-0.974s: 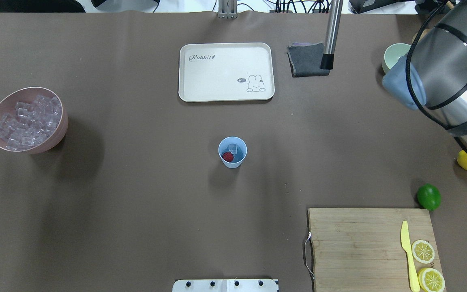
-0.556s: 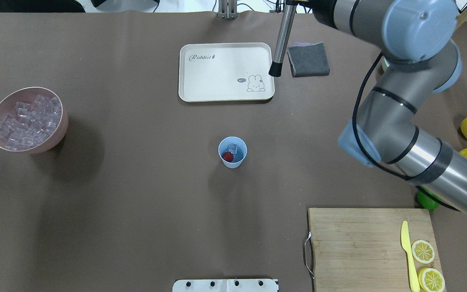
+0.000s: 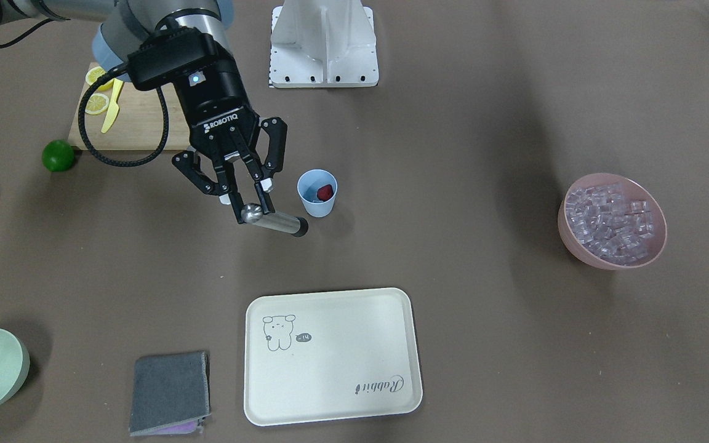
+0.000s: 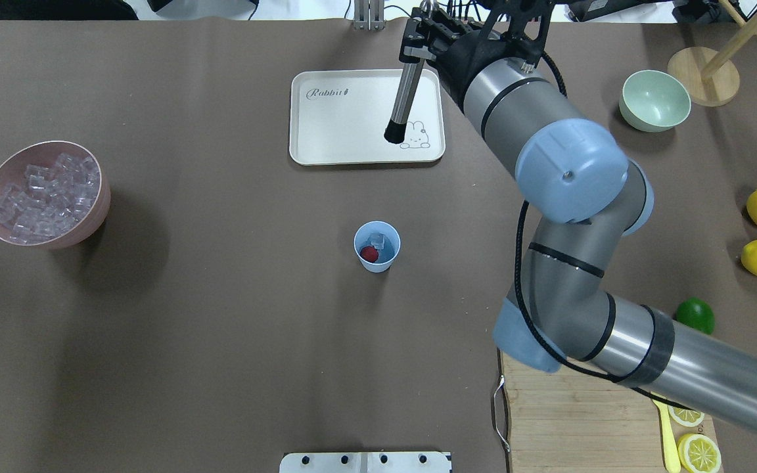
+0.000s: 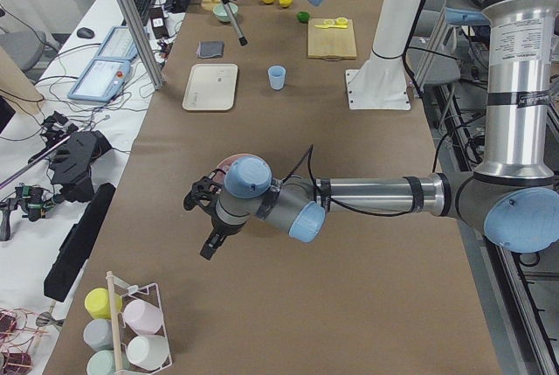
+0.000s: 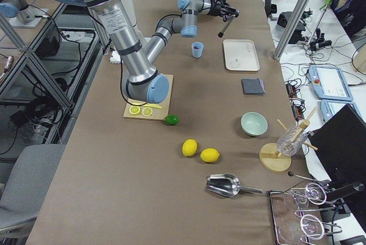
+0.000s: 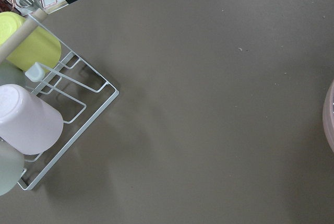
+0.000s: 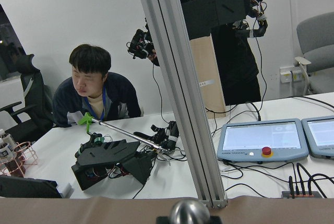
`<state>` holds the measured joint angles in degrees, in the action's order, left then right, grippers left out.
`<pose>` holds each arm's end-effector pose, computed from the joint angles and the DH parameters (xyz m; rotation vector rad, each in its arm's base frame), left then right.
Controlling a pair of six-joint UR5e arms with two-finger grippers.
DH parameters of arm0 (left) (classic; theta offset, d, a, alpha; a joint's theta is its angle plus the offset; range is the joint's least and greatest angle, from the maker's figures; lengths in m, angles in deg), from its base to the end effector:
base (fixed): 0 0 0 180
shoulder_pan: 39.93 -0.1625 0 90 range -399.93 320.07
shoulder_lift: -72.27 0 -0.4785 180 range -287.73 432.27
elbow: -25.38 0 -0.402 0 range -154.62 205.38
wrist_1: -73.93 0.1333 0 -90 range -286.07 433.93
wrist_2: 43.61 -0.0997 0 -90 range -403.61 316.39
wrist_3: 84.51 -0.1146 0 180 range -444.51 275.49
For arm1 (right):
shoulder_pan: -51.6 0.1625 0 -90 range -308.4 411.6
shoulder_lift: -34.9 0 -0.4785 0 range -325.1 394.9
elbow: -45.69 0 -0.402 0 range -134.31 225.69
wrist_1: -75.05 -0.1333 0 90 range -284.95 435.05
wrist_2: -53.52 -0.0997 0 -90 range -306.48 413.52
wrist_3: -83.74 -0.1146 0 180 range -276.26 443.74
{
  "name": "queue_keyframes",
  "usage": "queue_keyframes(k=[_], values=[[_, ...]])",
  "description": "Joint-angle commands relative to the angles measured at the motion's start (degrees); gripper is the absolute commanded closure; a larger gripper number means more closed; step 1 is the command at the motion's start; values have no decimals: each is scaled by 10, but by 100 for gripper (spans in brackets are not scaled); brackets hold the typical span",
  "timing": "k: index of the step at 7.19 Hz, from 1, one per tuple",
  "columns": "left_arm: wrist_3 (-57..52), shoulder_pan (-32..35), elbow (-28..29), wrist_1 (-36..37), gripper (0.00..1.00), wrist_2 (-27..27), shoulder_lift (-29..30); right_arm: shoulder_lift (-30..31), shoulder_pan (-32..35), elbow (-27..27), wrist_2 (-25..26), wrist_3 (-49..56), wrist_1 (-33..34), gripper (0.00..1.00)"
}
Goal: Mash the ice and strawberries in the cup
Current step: 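Lower the steel pestle into the blue cup with the right gripper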
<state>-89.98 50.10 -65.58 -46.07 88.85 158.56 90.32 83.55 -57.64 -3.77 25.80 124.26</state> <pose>-0.0562 -0.4979 0.6888 0.4887 0.7054 0.2652 -0.4395 -0.5042 0.1607 1.1785 -1.0348 0.4393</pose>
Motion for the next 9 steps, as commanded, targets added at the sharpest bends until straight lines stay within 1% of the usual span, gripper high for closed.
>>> queue_keyframes(k=[1,2,5,9], values=[[-1,0,1,-1,3,8,-6,2,-73,4,108,4,-26,100],[-1,1,1,-1,3,8,-6,2,-93,7,157,5,-26,100],[-1,1,1,-1,3,9,-6,4,-150,14,257,46,-23,100],[-1,0,0,-3,3,9,-13,11,-199,28,299,55,-23,100]])
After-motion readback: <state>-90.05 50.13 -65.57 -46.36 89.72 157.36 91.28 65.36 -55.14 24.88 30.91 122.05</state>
